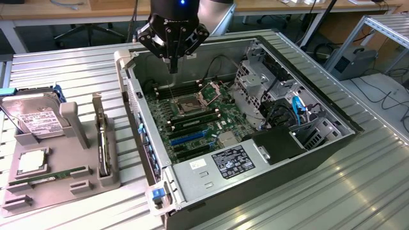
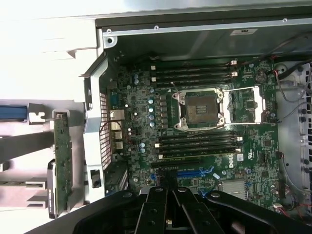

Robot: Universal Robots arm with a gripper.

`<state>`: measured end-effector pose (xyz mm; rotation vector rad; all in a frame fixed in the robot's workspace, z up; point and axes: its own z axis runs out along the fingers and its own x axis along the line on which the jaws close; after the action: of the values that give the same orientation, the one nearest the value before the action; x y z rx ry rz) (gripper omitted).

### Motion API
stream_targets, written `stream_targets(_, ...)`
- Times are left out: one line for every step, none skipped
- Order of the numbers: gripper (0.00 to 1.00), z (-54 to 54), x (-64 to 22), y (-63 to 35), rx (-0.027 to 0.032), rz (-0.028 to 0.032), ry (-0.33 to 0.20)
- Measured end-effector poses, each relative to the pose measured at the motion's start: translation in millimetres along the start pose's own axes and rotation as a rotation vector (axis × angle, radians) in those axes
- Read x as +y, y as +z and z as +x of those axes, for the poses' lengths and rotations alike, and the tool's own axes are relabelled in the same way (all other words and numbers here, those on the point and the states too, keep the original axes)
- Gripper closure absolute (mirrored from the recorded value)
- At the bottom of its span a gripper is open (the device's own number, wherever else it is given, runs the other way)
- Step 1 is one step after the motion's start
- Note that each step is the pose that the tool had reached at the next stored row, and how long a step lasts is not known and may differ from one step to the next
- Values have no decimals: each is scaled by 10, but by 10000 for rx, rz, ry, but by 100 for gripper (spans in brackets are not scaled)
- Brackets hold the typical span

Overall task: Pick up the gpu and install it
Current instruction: 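Reach for the gpu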

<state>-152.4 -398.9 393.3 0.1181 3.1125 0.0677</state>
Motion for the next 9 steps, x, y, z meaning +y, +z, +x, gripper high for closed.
stream_targets(89, 4, 0, 0, 0, 0, 0)
stream_targets(89, 8, -1, 0, 0, 0, 0)
stream_targets(89, 15, -1, -1, 1, 1, 0)
stream_targets(89, 19, -1, -1, 0, 0, 1)
stream_targets(89, 24, -2, -1, 0, 0, 0)
stream_targets(89, 28, -2, -1, 0, 0, 1)
stream_targets(89, 32, -2, -1, 0, 0, 0)
stream_targets(89, 36, -3, -1, 0, 1, 0)
stream_targets(89, 41, -3, -1, 0, 0, 0)
